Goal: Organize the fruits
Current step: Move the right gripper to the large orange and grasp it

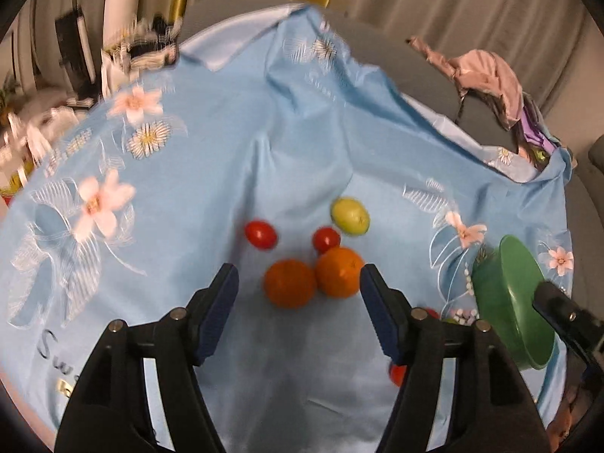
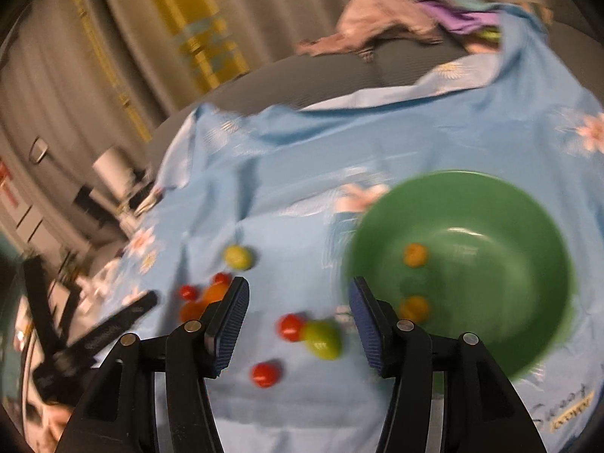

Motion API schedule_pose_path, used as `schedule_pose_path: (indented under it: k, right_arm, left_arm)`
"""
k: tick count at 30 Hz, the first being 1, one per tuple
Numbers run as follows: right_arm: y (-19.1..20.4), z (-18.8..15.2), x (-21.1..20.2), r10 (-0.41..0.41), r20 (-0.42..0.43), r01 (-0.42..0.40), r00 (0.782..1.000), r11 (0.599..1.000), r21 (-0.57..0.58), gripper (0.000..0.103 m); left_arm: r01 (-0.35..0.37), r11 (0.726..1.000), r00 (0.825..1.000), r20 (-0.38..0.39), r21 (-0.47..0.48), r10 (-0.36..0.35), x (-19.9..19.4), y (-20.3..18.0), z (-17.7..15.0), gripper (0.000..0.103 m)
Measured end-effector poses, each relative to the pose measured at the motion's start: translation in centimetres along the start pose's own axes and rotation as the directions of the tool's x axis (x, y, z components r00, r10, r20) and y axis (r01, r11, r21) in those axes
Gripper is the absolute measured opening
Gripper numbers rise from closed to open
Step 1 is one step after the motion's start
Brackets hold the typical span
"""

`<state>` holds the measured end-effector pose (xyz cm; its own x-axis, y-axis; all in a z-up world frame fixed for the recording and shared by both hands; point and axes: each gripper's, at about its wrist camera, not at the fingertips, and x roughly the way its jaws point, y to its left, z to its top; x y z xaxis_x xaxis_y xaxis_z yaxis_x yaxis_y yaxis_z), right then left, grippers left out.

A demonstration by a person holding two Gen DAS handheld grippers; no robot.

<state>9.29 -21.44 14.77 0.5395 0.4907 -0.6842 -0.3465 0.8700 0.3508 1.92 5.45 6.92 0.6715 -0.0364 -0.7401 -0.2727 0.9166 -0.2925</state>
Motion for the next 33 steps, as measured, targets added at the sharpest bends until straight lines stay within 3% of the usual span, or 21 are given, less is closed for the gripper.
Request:
schedule_pose_path:
  k: [4, 8, 10, 13, 21, 24, 28, 29, 33]
  right_arm:
    - [3.5, 1.4, 4.5, 0.102, -0.130, -0.107, 0.986, 0.994, -0.030, 0.055]
    - [5.4, 1.9, 10.2, 0.174, -0.240, -0.172, 0.955, 0.985, 0.029, 0.055]
    - [5.6, 1.4, 12.2, 0.179, -0.277, -0.175, 0.944, 0.984, 0.041, 0.055]
    - [5.6, 0.1, 14.1, 0.110, -0.317, -0.106, 0.942, 0.994, 0.030, 0.056]
    - [5.2, -1.2, 15.7, 0.091, -0.361, -0.094, 0.928, 0.996, 0.009, 0.056]
    - [4.7, -1.3, 16.1, 0.095, -0.374, -0.090, 0.923, 0.995, 0.030, 0.049]
    - [4.2, -1.2, 16.0, 0.111, -0.370, -0.098, 0.922, 0.994, 0.053, 0.048]
    - [4.2, -1.2, 16.0, 0.106, -0.369, -0.093, 0.923, 0.994, 0.054, 0.047]
    - [3.6, -0.9, 15.0, 0.098, -0.350, -0.078, 0.931, 0.994, 0.070, 0.047]
  left_arm:
    - [-0.007, 1.000, 0.999, -0.034, -0.018, 0.007, 1.1, 0.7, 0.1, 0.064]
    - [-0.028, 1.000, 0.999, -0.046, -0.010, 0.028, 2.0, 1.1, 0.1, 0.061]
    - [-0.033, 0.999, 0.996, -0.078, 0.005, 0.033, 2.9, 1.0, -0.1, 0.057]
    - [-0.035, 0.999, 0.994, -0.103, 0.005, 0.035, 3.9, 1.2, -0.3, 0.056]
    - [-0.026, 1.000, 0.990, -0.135, 0.013, 0.027, 5.3, 0.9, -0.6, 0.053]
    - [-0.031, 0.999, 0.988, -0.149, 0.030, 0.036, 6.0, 0.7, -0.9, 0.053]
    - [-0.040, 0.998, 0.990, -0.136, 0.045, 0.045, 6.0, 0.2, -0.9, 0.049]
    - [-0.039, 0.998, 0.990, -0.131, 0.052, 0.046, 6.1, 0.1, -0.9, 0.043]
    - [-0.041, 0.998, 0.991, -0.127, 0.049, 0.047, 6.1, -0.1, -1.0, 0.042]
